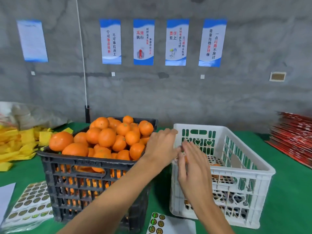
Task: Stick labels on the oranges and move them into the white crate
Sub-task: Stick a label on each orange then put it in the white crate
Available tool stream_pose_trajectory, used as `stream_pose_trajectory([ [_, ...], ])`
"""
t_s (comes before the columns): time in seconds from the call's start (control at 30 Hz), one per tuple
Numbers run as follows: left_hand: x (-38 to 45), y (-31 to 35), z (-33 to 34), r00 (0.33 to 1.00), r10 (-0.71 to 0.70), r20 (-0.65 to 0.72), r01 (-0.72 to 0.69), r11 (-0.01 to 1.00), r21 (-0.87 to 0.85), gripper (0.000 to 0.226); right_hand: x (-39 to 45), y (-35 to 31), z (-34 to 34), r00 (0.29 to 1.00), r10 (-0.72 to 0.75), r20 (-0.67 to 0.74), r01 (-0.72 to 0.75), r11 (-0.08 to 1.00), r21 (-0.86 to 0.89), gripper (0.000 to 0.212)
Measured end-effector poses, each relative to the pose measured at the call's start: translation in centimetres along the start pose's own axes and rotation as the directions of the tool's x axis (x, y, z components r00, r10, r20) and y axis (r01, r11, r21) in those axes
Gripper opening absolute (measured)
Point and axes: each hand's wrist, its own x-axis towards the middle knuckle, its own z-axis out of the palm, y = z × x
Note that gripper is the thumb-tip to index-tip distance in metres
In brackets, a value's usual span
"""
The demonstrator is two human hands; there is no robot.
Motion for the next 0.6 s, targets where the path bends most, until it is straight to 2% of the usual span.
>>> stream_pose_trajectory([
  [0.1, 0.3, -4.6, -0.9, 0.983, -0.183, -0.003, 0.183, 0.983, 0.009, 0.033, -0.6, -1.5, 1.7, 0.992, -0.039, 0.117, 0.027, 0.995, 0.097, 0.045],
  [0.17, 0.2, -7.7, -1.0, 0.934, -0.33, 0.139, 0.331, 0.943, 0.02, 0.034, -0.8, -2.7, 3.1, 0.98, -0.058, 0.192, 0.026, 0.986, 0.164, 0.048],
  [0.23, -0.2, -9.8, -0.9, 0.865, -0.381, 0.328, 0.391, 0.92, 0.035, 0.039, -1.2, -3.8, 4.6, 0.97, -0.081, 0.228, 0.033, 0.978, 0.208, 0.049],
  [0.33, -0.4, -11.4, -0.7, 0.824, -0.297, 0.482, 0.34, 0.941, -0.002, 0.049, -1.8, -4.9, 6.1, 0.971, -0.038, 0.238, -0.029, 0.962, 0.272, 0.051],
  [0.43, -0.4, -11.7, -0.6, 0.784, -0.227, 0.578, 0.248, 0.968, 0.044, 0.057, -2.6, -4.9, 6.5, 0.967, -0.027, 0.255, -0.051, 0.955, 0.293, 0.053],
  [0.5, -0.5, -11.3, -0.4, 0.813, -0.184, 0.553, 0.223, 0.975, -0.003, 0.052, -2.7, -4.9, 6.4, 0.963, -0.043, 0.267, -0.04, 0.954, 0.298, 0.052],
  [0.6, -0.8, -10.8, -0.8, 0.888, -0.121, 0.443, 0.197, 0.972, -0.129, 0.044, -2.6, -5.0, 5.8, 0.963, -0.046, 0.267, -0.034, 0.957, 0.287, 0.052],
])
